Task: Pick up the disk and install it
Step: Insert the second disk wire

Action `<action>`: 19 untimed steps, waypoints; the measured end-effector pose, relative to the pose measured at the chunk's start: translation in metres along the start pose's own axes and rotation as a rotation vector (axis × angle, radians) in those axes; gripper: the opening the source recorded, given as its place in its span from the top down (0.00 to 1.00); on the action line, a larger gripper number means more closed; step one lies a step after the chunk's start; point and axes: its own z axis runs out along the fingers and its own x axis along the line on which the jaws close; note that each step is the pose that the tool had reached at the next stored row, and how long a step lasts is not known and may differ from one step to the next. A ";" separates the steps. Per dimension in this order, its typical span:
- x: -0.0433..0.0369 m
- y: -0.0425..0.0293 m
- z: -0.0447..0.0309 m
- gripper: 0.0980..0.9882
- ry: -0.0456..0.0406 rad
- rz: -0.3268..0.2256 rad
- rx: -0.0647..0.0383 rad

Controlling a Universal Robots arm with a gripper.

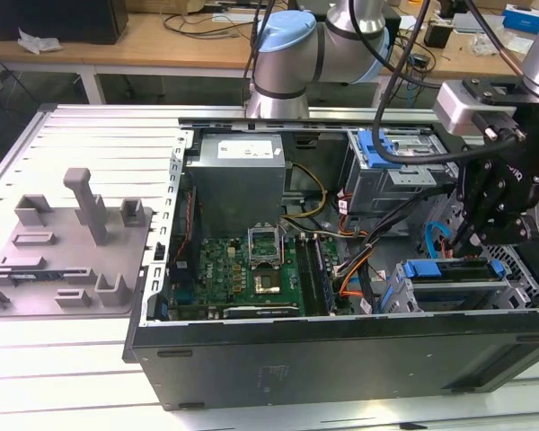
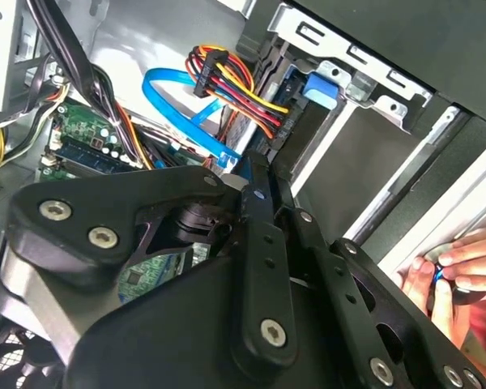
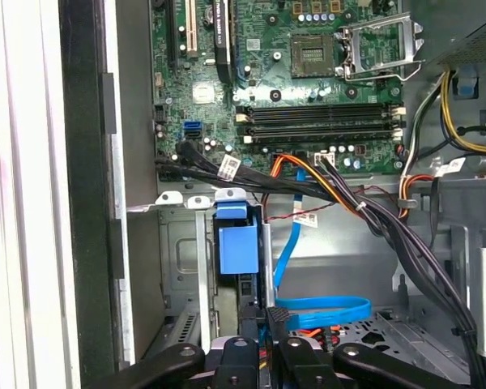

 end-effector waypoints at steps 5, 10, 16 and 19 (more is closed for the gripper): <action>0.0006 -0.0004 0.0011 0.93 0.0001 0.000 0.000; 0.0005 -0.0015 0.0029 0.93 0.0001 0.000 0.000; 0.0004 -0.0021 0.0049 0.93 0.0001 0.000 0.000; 0.0005 -0.0029 0.0062 0.93 0.0001 0.000 0.000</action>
